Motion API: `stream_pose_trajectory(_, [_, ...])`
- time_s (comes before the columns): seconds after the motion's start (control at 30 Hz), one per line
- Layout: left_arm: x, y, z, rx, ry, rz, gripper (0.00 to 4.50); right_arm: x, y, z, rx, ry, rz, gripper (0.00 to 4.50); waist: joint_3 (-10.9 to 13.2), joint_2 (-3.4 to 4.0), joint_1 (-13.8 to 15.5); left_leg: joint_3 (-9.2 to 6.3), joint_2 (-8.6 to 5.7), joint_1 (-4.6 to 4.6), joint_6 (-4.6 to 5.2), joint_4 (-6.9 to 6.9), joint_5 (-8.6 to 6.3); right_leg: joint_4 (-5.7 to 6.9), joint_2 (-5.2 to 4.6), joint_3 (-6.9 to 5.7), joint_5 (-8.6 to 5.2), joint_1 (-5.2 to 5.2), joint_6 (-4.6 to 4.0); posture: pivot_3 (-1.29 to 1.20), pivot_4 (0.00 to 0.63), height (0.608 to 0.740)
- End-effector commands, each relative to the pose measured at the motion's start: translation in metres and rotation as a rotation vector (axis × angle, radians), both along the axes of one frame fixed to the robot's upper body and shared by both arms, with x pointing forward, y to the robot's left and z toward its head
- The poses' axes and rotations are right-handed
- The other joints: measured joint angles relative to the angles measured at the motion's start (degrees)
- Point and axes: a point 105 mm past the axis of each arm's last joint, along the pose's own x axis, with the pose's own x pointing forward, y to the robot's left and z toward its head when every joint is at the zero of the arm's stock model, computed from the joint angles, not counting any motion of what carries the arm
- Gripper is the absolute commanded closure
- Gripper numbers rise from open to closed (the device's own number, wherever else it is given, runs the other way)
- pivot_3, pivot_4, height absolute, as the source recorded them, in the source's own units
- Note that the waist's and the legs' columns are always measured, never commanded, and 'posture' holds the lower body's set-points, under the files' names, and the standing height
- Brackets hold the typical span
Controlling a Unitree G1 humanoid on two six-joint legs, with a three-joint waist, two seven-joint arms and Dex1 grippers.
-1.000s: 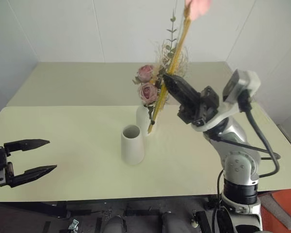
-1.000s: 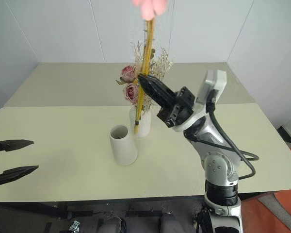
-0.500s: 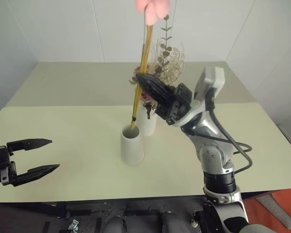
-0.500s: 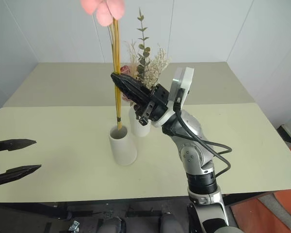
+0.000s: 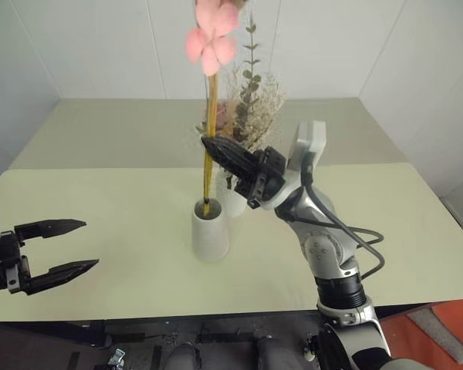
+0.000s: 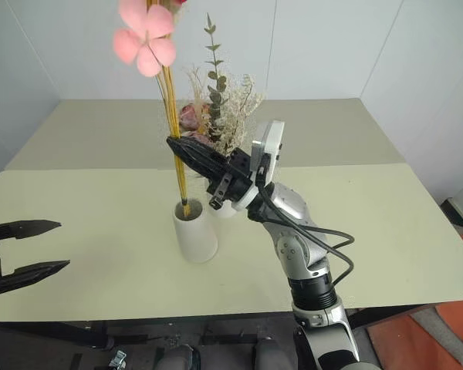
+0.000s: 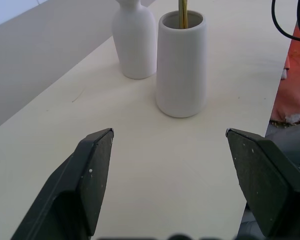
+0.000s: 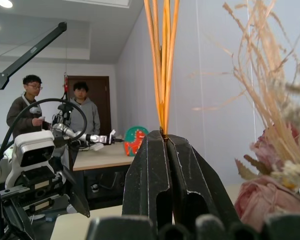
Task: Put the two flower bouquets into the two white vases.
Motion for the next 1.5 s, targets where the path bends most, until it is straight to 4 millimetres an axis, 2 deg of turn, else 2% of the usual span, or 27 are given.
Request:
stream_pose_trajectory(0.03, [-0.001, -0.003, 0.009, 0.008, -0.030, -0.015, 0.61, -0.008, 0.000, 0.004, 0.017, -0.042, 0.001, 4.46, 0.0, 0.00, 0.0, 0.00, 0.00, 0.00, 0.00, 0.00, 0.00, 0.00, 0.00, 0.00, 0.00, 0.00, 0.00, 0.00, 0.150, 0.740])
stream_pose_trajectory(0.27, [0.000, -0.004, 0.009, 0.010, -0.032, -0.014, 0.61, -0.009, -0.001, 0.001, 0.011, -0.047, 0.020, 4.46, 0.0, 0.00, 0.0, 0.00, 0.00, 0.00, 0.00, -0.01, 0.00, 0.00, 0.01, 0.00, 0.00, -0.01, -0.01, 0.00, 0.150, 0.740])
stream_pose_trajectory(0.3, [0.000, -0.004, 0.010, 0.010, -0.033, -0.014, 0.61, -0.010, -0.001, 0.001, 0.008, -0.047, 0.031, 3.96, 0.0, 0.00, 0.0, 0.00, 0.00, 0.00, 0.00, -0.01, 0.00, -0.01, 0.01, 0.00, 0.00, -0.01, -0.01, 0.00, 0.150, 0.740])
stream_pose_trajectory(0.37, [0.000, -0.004, 0.010, 0.010, -0.033, -0.013, 0.61, -0.011, -0.002, 0.000, 0.005, -0.048, 0.035, 3.44, 0.0, 0.00, 0.0, 0.00, 0.00, 0.00, 0.00, -0.01, 0.00, -0.01, 0.01, 0.00, 0.00, -0.01, -0.01, 0.00, 0.150, 0.740])
stream_pose_trajectory(0.67, [0.002, -0.005, 0.010, 0.011, -0.036, -0.012, 0.61, -0.010, -0.004, -0.011, -0.057, -0.057, -0.011, 0.31, 0.0, 0.00, 0.0, 0.00, 0.00, 0.00, 0.00, -0.01, 0.00, 0.00, 0.01, 0.00, 0.00, -0.01, -0.01, 0.00, 0.150, 0.740])
stream_pose_trajectory(0.77, [0.002, -0.005, 0.010, 0.012, -0.037, -0.010, 0.61, -0.011, -0.009, -0.017, -0.117, -0.086, -0.031, 0.31, 0.0, 0.00, 0.0, 0.00, 0.00, 0.01, 0.00, -0.01, 0.00, 0.00, 0.02, 0.00, 0.00, 0.00, -0.01, 0.00, 0.150, 0.740])
stream_pose_trajectory(1.17, [0.001, -0.004, 0.011, 0.017, -0.030, -0.012, 0.61, -0.031, -0.051, -0.043, -0.423, -0.163, 0.034, 0.31, 0.0, -0.02, 0.0, 0.00, 0.02, 0.02, -0.01, -0.02, -0.01, -0.03, 0.06, 0.01, -0.02, 0.01, -0.02, 0.00, 0.150, 0.740])
stream_pose_trajectory(1.37, [0.001, -0.004, 0.012, 0.019, -0.032, -0.013, 0.61, -0.032, -0.078, -0.053, -0.572, -0.143, 0.014, 0.31, 0.0, -0.04, 0.2, 0.00, 0.02, 0.00, -0.02, -0.03, -0.01, -0.05, 0.06, 0.02, -0.03, 0.02, -0.03, 0.00, 0.150, 0.740])
stream_pose_trajectory(1.5, [0.001, -0.004, 0.012, 0.020, -0.031, -0.013, 0.61, -0.032, -0.104, -0.056, -0.663, -0.114, -0.013, 0.31, 0.0, -0.05, 0.3, -0.01, 0.02, 0.01, -0.01, -0.03, -0.01, -0.06, 0.06, 0.01, -0.04, 0.03, -0.04, 0.00, 0.150, 0.740])
